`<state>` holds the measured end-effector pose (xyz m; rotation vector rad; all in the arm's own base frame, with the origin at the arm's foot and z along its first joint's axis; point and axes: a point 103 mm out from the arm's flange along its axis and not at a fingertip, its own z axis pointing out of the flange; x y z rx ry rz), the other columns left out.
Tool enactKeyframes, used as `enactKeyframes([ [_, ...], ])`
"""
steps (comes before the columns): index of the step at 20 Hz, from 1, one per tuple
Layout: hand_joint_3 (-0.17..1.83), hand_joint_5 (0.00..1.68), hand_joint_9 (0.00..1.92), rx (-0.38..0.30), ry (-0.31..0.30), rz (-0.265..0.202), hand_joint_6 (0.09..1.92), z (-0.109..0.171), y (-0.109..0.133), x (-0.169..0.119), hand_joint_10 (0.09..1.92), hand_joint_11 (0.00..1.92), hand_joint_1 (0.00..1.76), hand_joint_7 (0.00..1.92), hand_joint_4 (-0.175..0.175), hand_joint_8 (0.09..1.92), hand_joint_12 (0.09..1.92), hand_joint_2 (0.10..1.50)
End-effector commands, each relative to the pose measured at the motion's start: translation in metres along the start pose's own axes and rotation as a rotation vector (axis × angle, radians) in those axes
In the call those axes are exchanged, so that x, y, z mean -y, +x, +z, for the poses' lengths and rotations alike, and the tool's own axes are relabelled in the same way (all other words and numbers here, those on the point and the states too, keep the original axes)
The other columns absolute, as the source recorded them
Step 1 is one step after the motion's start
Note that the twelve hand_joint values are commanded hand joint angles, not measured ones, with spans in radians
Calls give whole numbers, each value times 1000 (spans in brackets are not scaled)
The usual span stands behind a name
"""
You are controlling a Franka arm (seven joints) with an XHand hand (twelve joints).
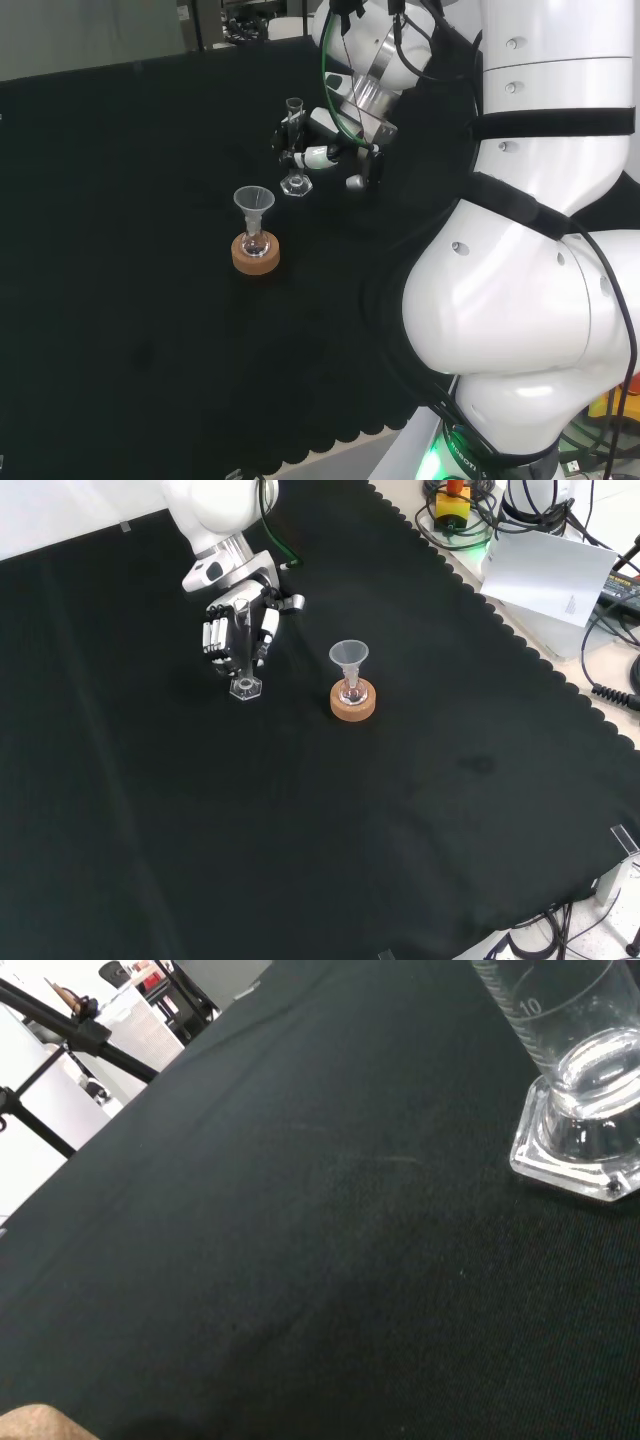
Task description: Put the graduated cylinder back on the table.
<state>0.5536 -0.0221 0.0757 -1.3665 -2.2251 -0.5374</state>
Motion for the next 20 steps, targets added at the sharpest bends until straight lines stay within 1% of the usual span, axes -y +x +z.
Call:
enactKeyframes([
  [1, -175, 757, 1169, 8, 11, 7, 738, -1, 0, -3, 87, 797, 964, 746, -26, 610, 1086, 1095],
  [6, -175, 729, 1135, -6, 21, 22, 727, -3, -4, -5, 87, 741, 950, 726, -27, 609, 1130, 1081],
  [8, -175, 712, 1120, -2, 22, 24, 724, 1, -3, -7, 87, 712, 942, 714, -28, 609, 1146, 1075],
  [16, -175, 578, 1076, -12, 4, 16, 696, -11, -3, -7, 87, 628, 883, 668, -53, 615, 1199, 1021],
  [20, -175, 491, 1053, -7, 2, 19, 665, -9, -2, -9, 87, 579, 837, 638, -64, 621, 1227, 986],
])
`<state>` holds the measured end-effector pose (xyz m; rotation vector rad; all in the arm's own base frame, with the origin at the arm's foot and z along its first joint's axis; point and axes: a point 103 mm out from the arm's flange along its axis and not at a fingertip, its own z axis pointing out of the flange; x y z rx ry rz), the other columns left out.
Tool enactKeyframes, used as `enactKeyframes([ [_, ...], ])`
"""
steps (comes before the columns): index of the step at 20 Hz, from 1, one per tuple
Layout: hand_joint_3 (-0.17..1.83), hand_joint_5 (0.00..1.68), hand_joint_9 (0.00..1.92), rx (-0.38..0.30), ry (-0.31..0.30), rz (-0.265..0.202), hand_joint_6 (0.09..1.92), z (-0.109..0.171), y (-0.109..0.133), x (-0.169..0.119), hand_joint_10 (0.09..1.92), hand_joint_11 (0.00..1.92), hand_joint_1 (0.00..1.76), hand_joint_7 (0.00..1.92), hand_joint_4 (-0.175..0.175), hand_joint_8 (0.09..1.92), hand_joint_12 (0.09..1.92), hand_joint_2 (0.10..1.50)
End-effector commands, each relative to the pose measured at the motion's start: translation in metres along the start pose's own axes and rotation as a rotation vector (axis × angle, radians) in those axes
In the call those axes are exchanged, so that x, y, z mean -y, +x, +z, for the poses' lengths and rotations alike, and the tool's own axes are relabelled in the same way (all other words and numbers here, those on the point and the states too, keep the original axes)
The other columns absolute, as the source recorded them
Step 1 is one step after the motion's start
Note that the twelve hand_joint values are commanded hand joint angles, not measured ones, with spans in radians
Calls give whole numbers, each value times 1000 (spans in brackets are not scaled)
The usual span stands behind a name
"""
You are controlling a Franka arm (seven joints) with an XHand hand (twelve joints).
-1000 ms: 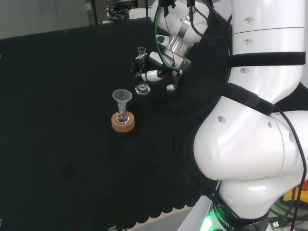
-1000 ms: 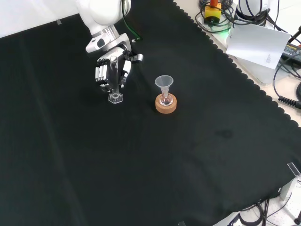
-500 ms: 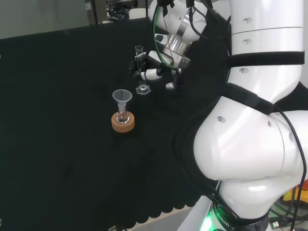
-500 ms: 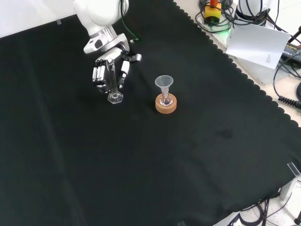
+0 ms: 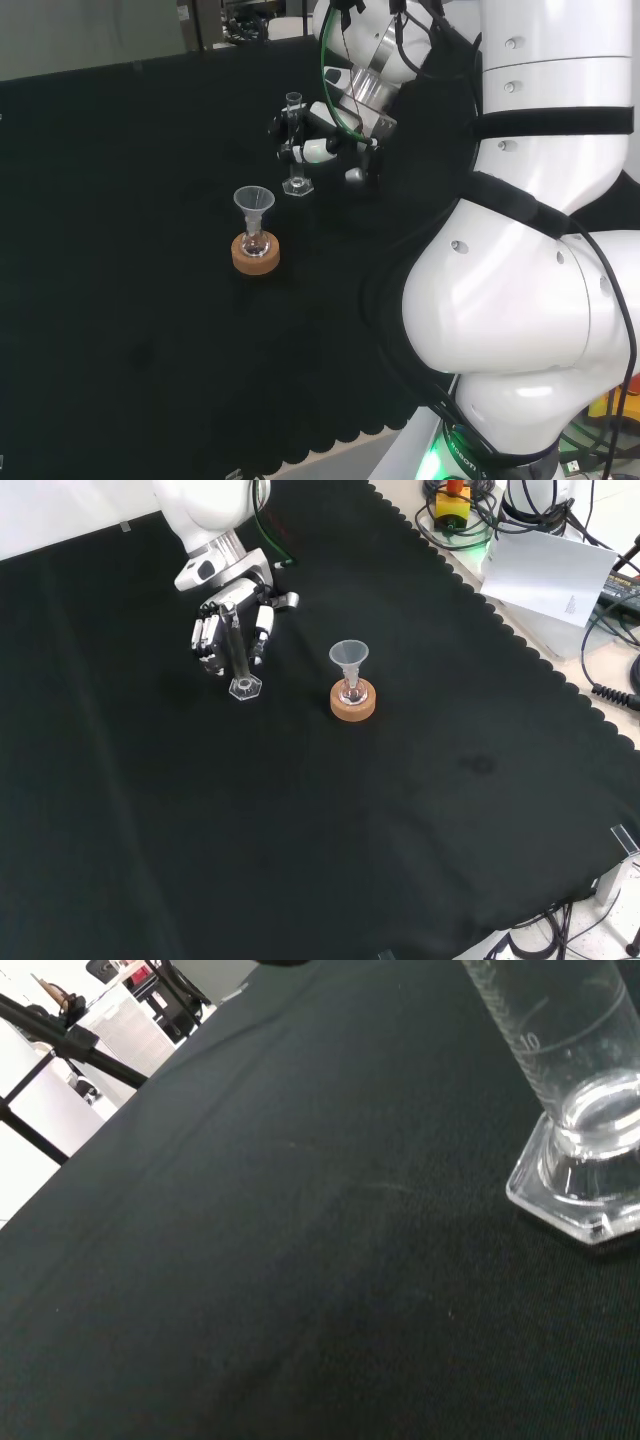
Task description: Put the graduated cylinder back on the table.
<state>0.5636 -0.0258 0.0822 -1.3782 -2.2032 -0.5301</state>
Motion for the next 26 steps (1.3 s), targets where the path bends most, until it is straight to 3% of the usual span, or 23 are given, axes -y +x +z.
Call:
enactKeyframes([
  [1, -175, 463, 1031, 2, -4, 0, 647, -1, 1, -1, 87, 551, 819, 609, -67, 625, 1242, 971],
  [7, -175, 376, 869, 6, 2, 18, 514, -11, 3, 0, 87, 367, 752, 402, -74, 676, 1314, 931],
  [14, -175, 324, 651, 33, -26, 71, 283, -56, -5, 20, 87, 124, 709, 185, -76, 692, 1413, 906],
  [19, -175, 301, 579, 72, -45, 122, 177, -87, -9, 39, 87, 61, 706, 108, -69, 690, 1463, 892],
  [26, -175, 291, 566, 189, -61, 141, 128, -143, 24, 69, 87, 43, 707, 87, -71, 689, 1480, 884],
])
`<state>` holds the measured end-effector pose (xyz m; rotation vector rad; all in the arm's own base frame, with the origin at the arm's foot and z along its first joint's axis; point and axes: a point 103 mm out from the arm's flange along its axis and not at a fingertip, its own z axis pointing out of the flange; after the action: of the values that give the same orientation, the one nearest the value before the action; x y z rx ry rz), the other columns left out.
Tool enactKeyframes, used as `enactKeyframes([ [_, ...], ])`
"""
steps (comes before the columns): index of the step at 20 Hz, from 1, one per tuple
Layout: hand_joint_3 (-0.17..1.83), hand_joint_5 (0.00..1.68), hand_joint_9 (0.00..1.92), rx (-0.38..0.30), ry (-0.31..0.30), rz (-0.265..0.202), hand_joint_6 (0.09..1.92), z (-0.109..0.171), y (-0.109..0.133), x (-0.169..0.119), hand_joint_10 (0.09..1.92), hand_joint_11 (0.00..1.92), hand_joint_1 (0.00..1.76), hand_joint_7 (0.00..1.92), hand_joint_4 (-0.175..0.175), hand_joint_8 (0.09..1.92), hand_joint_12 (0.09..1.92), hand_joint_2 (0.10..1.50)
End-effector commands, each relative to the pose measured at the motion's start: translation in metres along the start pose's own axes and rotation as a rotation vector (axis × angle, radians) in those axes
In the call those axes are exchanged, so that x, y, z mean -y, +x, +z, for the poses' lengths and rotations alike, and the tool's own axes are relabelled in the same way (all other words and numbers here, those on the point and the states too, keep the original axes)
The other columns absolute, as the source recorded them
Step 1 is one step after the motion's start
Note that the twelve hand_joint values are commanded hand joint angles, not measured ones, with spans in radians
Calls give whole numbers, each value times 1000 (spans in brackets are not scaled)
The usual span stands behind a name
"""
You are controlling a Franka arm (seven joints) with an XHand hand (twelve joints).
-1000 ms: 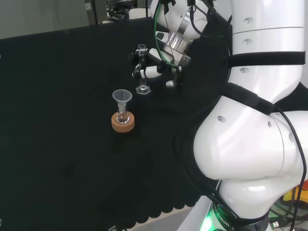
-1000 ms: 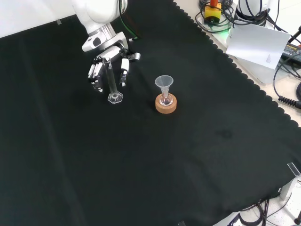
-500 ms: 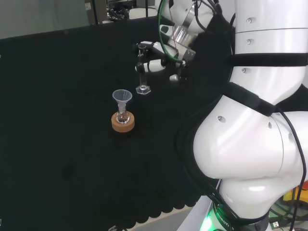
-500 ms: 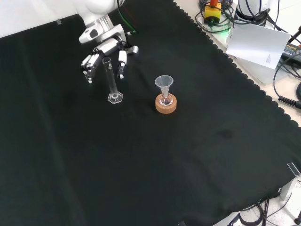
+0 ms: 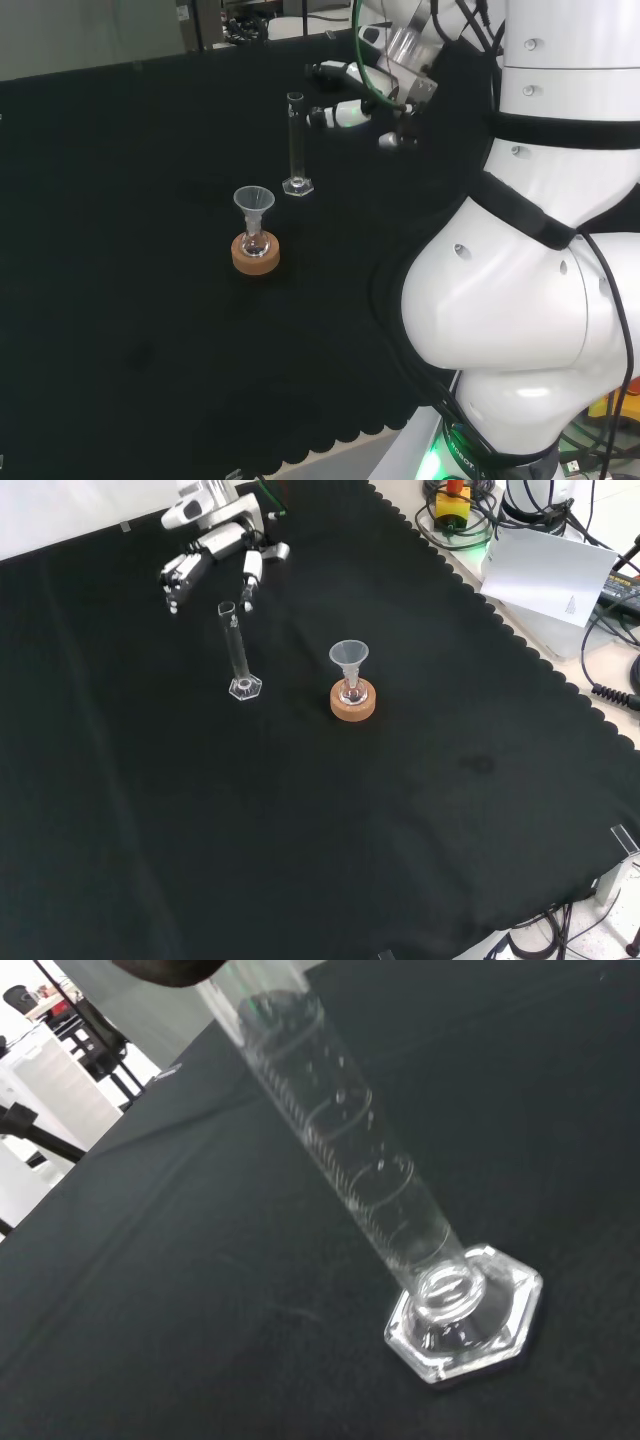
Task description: Put the graduated cylinder back on the table.
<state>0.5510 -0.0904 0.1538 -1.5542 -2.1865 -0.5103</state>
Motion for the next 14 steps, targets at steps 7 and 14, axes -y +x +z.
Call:
enactKeyframes([
  [7, -174, 255, 530, 182, 41, 95, 91, -111, 66, 78, 87, 51, 694, 51, -60, 679, 1496, 883],
  [14, -170, 243, 522, 246, 27, 150, 87, -142, 116, 130, 87, 56, 679, 42, -54, 679, 1506, 893],
])
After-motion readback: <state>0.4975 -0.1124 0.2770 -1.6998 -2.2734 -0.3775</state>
